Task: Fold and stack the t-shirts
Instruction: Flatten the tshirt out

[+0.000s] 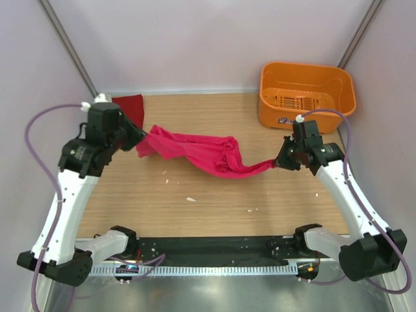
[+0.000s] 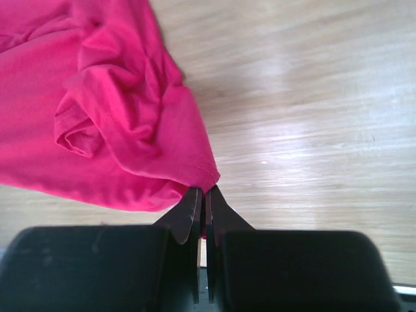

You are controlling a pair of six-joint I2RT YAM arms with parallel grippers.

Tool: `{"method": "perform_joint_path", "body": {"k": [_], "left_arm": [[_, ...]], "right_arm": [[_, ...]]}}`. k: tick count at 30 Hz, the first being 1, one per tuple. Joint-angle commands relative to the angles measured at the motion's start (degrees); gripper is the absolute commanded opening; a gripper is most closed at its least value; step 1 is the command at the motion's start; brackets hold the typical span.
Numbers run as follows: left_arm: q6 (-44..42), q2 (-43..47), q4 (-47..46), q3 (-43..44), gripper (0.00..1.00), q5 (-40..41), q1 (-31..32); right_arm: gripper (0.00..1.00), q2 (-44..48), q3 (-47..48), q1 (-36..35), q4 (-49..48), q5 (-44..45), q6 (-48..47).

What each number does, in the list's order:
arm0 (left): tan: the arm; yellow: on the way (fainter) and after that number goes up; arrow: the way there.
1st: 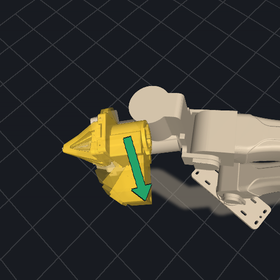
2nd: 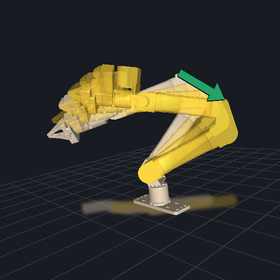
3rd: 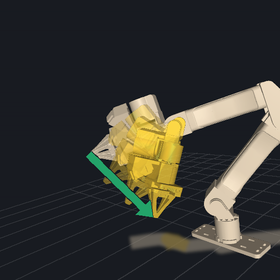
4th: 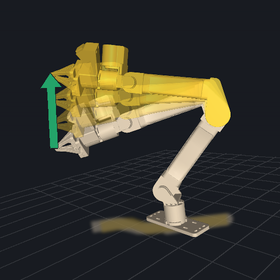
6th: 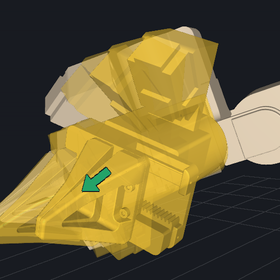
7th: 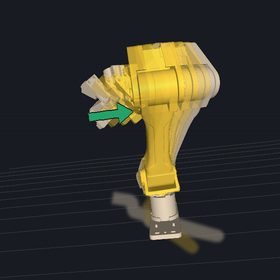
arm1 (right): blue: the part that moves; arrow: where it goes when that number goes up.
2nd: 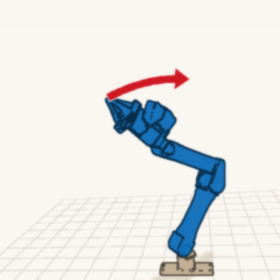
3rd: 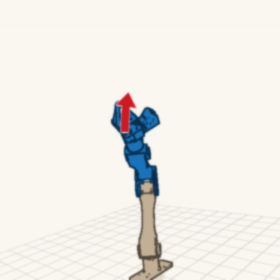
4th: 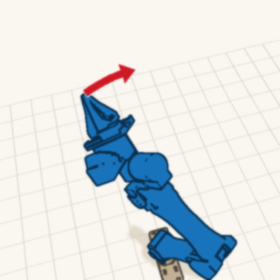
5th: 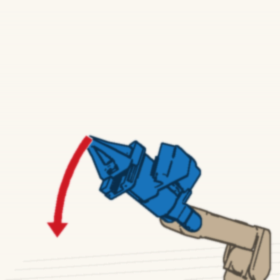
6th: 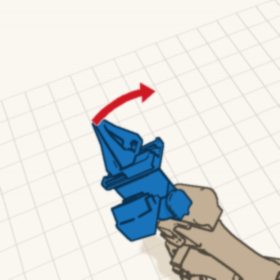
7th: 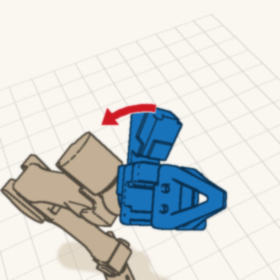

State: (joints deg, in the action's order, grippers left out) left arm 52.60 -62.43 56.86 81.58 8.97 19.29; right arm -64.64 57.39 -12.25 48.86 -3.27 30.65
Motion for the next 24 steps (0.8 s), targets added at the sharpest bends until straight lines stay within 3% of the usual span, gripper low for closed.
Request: {"method": "perform_joint_path", "body": {"k": [1, 6, 12, 18, 24], "left_arm": [[-11.7, 0.1, 0.3, 12.2, 0.0, 0.4, -2.1], [-23.7, 2.1, -1.8, 26.9, 0.0, -0.2, -2.1], [-31.1, 7.3, -5.7, 39.4, 0.0, -3.6, -2.2], [-31.9, 2.5, -9.2, 47.1, 0.0, -3.3, -2.1], [-34.1, -5.9, -10.9, 60.0, 0.0, -4.1, -2.1]], "right_arm": [[0.01, 4.9, 7.6, -0.1, 5.3, -5.2, -5.3], [0.01, 11.8, 15.2, -0.1, 9.9, -12.4, -7.2], [0.01, 21.3, 18.1, 0.0, 13.0, -11.4, -5.7], [0.01, 13.2, 18.5, -0.1, 2.0, -12.4, 3.5], [0.01, 5.5, 34.1, -0.1, 7.6, -12.3, -2.2]]}}
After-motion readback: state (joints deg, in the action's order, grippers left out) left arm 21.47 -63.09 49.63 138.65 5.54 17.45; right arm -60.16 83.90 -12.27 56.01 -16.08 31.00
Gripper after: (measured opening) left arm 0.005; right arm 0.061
